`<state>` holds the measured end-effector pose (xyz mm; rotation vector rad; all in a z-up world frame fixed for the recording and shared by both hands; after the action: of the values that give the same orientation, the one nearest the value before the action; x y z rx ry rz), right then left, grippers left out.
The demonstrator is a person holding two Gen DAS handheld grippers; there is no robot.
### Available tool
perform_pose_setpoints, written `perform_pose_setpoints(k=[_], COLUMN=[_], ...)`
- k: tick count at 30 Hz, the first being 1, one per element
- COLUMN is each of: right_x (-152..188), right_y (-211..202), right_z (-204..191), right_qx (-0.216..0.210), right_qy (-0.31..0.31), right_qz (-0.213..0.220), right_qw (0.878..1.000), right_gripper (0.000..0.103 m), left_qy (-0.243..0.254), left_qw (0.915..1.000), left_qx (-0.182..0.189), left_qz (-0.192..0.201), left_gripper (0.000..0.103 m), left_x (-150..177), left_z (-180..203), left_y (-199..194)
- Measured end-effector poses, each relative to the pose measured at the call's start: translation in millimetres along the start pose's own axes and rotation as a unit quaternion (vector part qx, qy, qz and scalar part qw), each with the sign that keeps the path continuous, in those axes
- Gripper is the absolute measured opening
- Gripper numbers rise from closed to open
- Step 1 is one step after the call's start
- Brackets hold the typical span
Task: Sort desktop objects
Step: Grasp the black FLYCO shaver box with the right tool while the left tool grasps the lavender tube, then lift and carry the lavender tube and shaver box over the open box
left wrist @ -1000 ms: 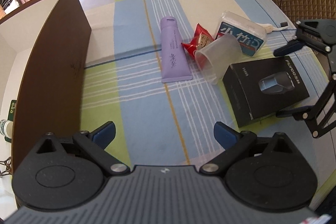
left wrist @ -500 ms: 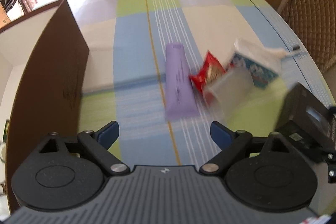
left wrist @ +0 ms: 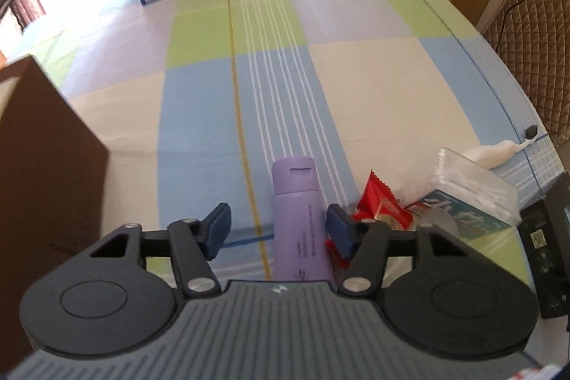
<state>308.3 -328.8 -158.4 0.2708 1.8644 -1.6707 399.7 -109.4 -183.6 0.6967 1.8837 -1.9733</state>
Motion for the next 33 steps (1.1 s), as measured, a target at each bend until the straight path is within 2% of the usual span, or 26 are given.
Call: perform_pose_setpoints(k=[3, 6, 11, 15, 21, 33], right_x=[0.7, 4.1, 7.1, 6.8, -2.0, -16.1], right_y=[1.1, 3.3, 4.3, 6.3, 12.3, 25.4], right_z=[0.0, 1.3, 0.9, 1.2, 0.8, -3.1], right_qx=[-0.001, -0.004, -0.009, -0.014, -0.015, 0.001], right_qy=[-0.007, -0.012, -0.027, -0.033, -0.038, -0.043], right_qz=[0.003, 0.005, 0.012, 0.014, 0.017, 0.018], right_qw=[1.000, 1.000, 1.000, 0.999, 0.999, 0.999], right_gripper=[0.077, 0.077, 0.077, 0.077, 0.077, 0.078], left_qy=[0.018, 0.025, 0.031, -0.005, -0.037, -0.036], left_qw=[0.9998, 0.9995, 0.9993, 0.9998, 0.9990, 0.9986], left_qx=[0.002, 0.011, -0.016, -0.019, -0.022, -0.037], left_qz=[0.005, 0.015, 0.009, 0.000, -0.013, -0.007], left_gripper=[0.049, 0.029, 0.028, 0.028, 0.027, 0.030], left_x=[0.4, 3.5, 26.0, 58.1, 100.0, 113.5], left_z=[3.5, 3.8, -7.5, -19.2, -15.8, -15.1], left_y=[7.0, 4.4, -5.6, -28.2, -58.5, -68.0])
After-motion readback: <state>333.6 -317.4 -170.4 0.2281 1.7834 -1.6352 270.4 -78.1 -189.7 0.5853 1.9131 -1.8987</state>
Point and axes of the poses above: each gripper's, at about its wrist camera, not at the fingertips, and y roughly the way its jaws point, z to its right, x to its underside, the point moved 4 cm from there along y, roughly the way its jaws point, and after that the axes turned 6 degrees about z, right-handed, at the moved point
